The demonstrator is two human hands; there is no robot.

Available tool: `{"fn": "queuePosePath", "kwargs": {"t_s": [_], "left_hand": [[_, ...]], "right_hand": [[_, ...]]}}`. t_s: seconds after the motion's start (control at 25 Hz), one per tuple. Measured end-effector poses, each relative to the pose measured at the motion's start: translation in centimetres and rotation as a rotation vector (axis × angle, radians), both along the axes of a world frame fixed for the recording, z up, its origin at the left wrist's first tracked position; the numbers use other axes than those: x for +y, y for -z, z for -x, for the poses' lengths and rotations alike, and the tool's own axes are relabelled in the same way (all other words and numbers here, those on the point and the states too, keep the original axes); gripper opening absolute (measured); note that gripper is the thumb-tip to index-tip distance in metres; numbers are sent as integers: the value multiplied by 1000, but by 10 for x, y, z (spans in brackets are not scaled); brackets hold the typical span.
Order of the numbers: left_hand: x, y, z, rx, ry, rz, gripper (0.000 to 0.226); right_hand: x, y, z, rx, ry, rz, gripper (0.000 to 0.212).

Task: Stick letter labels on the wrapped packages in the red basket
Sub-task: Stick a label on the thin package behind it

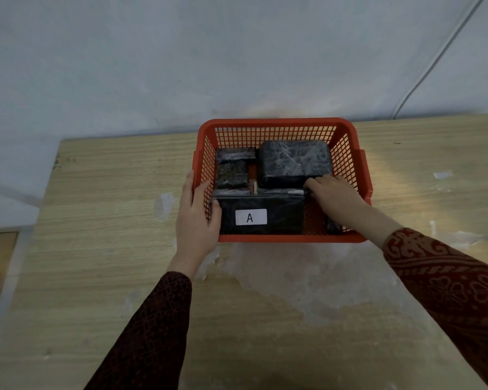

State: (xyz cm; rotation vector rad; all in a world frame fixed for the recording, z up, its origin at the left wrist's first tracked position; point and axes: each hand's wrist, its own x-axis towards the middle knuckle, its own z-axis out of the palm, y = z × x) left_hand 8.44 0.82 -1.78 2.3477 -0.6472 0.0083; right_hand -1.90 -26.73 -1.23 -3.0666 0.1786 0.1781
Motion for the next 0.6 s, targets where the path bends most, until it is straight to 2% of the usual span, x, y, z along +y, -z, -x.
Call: {"fn": "queuePosePath", "kwargs": {"t_s": [0.12,0.36,0.44,0.6], "left_hand": [[0,-1,1,3,1,-2,39],[0,-2,1,-9,-6,-19,38],[0,-2,1,-8,-3,-14,37],[0,-3,1,-3,1,-7,37]], "right_hand": [[-1,2,0,-22,62,-164,22],[0,3,0,-37,77,-308,27],[2,0,0,-8,47,-315,33],[2,-2,-2,-29,-14,-286,26]]}}
